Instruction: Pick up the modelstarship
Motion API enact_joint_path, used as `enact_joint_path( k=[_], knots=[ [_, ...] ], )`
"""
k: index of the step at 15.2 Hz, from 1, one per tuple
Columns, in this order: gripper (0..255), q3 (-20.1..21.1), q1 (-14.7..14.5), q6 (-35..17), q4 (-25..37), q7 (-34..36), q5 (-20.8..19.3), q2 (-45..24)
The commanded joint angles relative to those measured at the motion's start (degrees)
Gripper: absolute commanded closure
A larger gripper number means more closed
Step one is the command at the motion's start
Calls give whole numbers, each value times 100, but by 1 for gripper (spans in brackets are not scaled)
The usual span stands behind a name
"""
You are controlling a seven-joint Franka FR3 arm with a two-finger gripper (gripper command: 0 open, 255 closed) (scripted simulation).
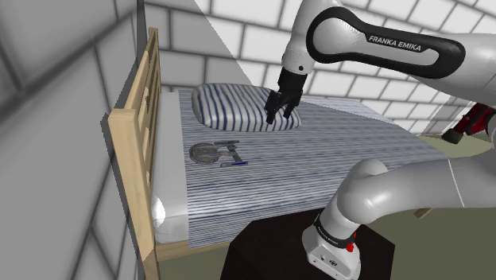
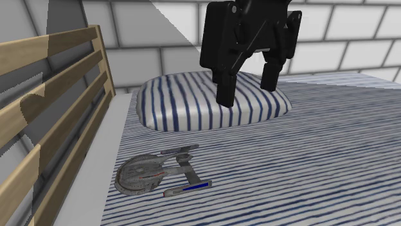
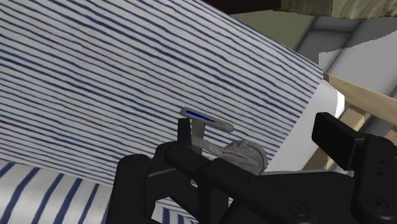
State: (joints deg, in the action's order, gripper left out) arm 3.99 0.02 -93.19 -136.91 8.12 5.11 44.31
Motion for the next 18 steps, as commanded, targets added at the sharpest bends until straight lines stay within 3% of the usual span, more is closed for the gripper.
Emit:
enact_joint_path(
  k=[1, 9, 18],
  knots=[
    [0, 0, 0, 0, 0, 0, 0, 0],
    [0, 144, 200, -1532, -233, 193, -151, -1306],
    [0, 250, 454, -3007, 117, 551, -497, -3149]
  ],
)
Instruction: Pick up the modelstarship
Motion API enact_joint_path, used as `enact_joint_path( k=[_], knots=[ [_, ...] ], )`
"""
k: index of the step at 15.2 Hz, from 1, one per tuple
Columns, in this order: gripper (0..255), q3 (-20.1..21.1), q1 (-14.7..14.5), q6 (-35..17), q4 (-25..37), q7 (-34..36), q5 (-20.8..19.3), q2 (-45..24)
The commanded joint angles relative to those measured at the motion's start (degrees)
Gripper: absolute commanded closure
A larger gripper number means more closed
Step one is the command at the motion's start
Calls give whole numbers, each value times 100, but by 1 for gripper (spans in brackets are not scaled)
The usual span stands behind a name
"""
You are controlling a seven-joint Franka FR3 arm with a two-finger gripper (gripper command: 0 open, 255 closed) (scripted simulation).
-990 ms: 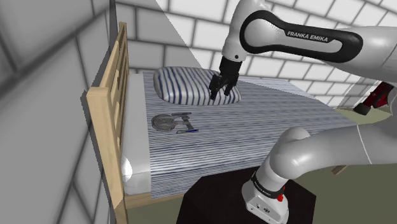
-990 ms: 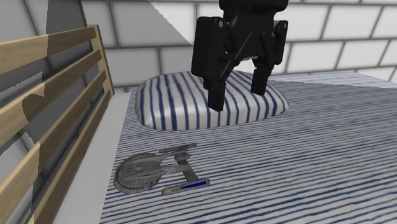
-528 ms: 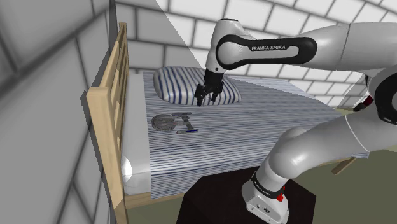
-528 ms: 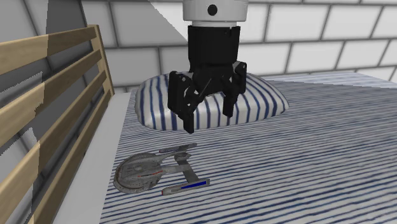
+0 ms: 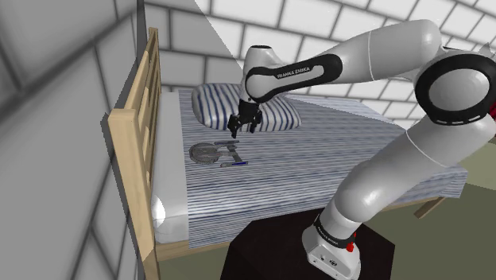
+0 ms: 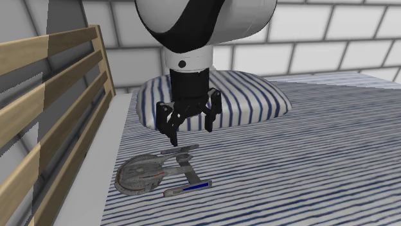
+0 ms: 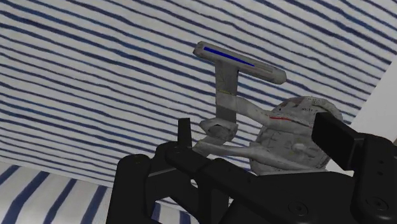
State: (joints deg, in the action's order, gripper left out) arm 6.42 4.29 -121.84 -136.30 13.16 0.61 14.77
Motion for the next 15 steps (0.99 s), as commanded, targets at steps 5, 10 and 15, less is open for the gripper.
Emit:
enact_joint_path(
  k=[5, 10, 15],
  knots=[
    [0, 2, 139, -758, 519, 320, -343, -1293],
    [0, -29, 161, -1168, 660, 462, -501, -1856],
    [0, -38, 158, -1507, 558, 518, -564, -2096]
  ],
)
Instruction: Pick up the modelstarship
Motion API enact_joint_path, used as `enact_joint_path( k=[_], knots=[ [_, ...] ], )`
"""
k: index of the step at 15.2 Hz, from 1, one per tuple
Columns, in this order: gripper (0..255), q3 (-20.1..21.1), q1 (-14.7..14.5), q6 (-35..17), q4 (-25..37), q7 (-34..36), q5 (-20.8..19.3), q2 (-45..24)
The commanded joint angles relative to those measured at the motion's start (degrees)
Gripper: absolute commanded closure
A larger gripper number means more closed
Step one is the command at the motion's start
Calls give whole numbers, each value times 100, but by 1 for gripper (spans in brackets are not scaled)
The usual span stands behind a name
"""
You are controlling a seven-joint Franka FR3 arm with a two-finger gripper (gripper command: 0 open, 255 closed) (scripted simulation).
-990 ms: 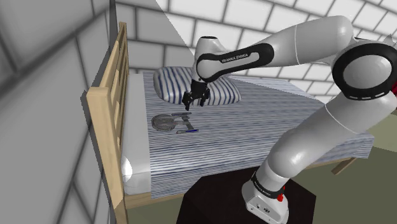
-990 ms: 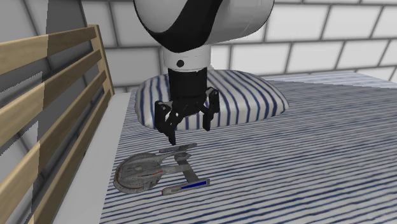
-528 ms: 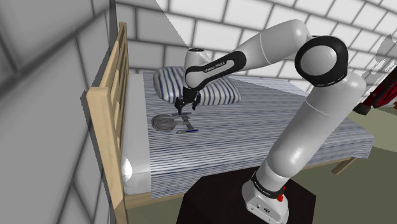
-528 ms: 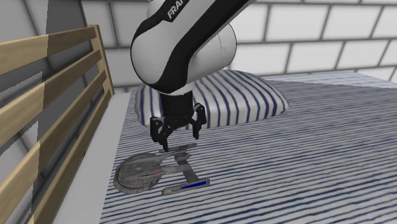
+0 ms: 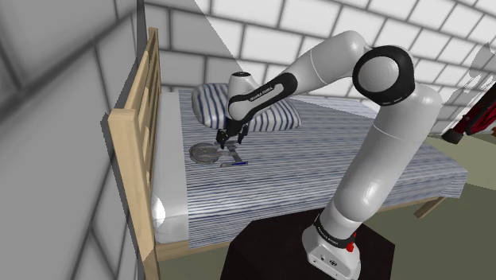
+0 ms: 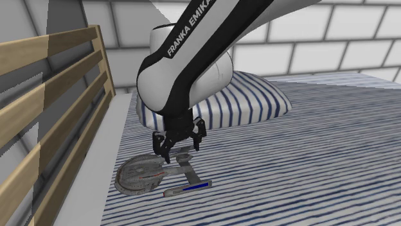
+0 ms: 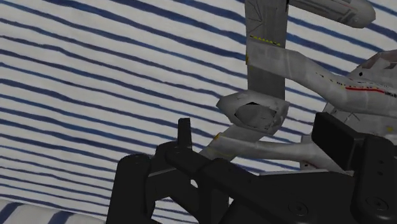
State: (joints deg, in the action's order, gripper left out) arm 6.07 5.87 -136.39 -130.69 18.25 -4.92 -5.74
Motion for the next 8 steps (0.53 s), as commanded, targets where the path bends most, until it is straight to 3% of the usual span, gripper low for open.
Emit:
enact_joint_path(
  k=[1, 2, 8],
  knots=[
    [0, -3, 0, -51, -4, 8, -11, -45],
    [255, -5, 3, -56, -14, 3, -11, -40],
    [255, -5, 4, -60, -15, 3, -12, -43]
  ],
)
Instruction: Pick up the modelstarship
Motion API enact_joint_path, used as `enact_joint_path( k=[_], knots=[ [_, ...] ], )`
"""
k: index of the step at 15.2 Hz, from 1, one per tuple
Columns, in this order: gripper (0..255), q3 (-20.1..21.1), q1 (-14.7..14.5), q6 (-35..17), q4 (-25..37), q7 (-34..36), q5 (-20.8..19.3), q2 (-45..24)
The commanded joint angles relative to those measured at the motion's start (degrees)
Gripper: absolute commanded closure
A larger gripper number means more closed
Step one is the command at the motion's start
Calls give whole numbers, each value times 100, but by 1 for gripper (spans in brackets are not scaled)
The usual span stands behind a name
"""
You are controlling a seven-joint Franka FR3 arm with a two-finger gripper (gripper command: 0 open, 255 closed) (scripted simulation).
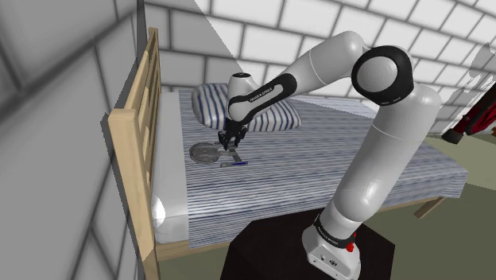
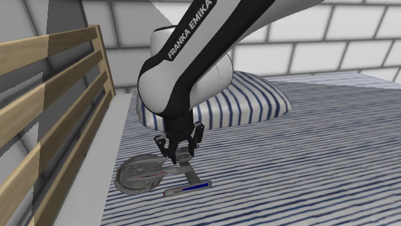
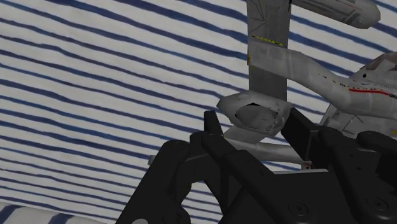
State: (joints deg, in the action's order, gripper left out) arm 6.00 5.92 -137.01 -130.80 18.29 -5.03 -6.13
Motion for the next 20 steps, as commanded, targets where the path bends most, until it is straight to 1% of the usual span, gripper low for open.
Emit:
enact_joint_path(
  k=[1, 3, 18, 20],
  knots=[
    [255, 1, -1, 0, -3, 0, -1, -5],
    [255, 4, -5, 10, 7, 5, 0, -5],
    [255, 21, -1, 1131, 442, -152, 170, 690],
    [255, 21, -1, 1143, 447, -153, 171, 696]
  ],
)
